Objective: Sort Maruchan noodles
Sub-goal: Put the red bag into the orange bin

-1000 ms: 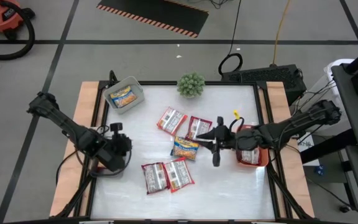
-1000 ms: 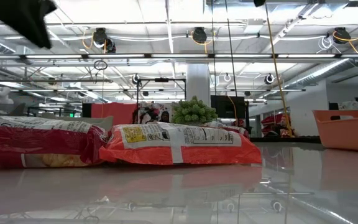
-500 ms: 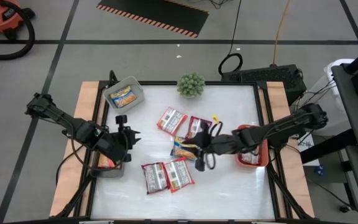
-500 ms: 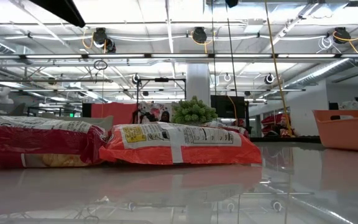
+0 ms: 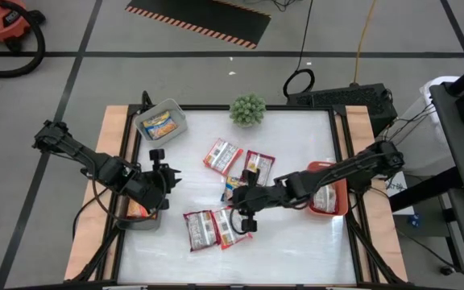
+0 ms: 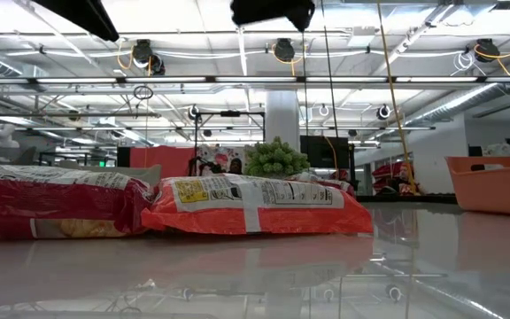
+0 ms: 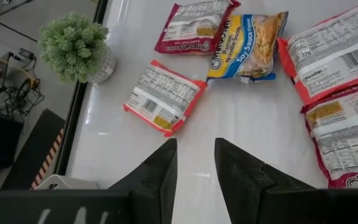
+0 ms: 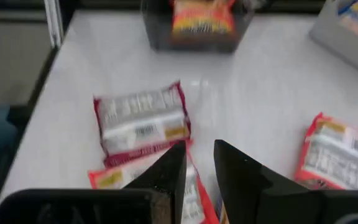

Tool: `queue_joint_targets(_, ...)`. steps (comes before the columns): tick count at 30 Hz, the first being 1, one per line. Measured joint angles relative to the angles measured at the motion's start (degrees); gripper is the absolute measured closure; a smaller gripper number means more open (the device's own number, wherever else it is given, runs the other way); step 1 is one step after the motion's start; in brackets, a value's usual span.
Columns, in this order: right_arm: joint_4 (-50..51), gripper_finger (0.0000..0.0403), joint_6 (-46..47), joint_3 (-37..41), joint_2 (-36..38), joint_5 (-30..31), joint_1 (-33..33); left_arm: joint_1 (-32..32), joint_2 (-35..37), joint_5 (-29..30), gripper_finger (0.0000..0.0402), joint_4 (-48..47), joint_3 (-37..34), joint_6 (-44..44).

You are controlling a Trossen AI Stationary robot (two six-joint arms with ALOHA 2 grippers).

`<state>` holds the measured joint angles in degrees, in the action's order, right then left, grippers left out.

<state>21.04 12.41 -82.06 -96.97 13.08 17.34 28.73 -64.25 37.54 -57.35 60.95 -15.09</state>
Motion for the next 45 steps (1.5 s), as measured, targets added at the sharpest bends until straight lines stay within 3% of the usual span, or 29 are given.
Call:
queue_joint_targets(5,2.62,0.0323,-1.25,0.00,-1.54,-2.89,-1.34,0.00,0.00,0.00,0.0289,-0.01,0.00,0.04)
queue_joint_targets(21,2.84,0.0323,-1.17,5.44,-2.32,-2.58,-7.22,-0.17,0.00,0.00,0.0289,0.53,-0.04,-0.45)
queue_joint_targets(26,8.68,0.0323,-1.50,7.33,-2.34,-2.59,-8.15,-0.17,0.00,0.00,0.0289,0.53,-0.04,-0.70)
queue_joint_targets(30,11.83,0.0321,-0.91,9.69,-2.04,1.59,-8.26,-0.17,0.00,0.00,0.0289,0.56,-0.04,-0.77)
queue_joint_targets(45,10.45,0.0252,-1.26,17.41,-1.75,2.20,-8.37,-0.20,0.00,0.00,0.0289,2.47,-1.82,-0.19)
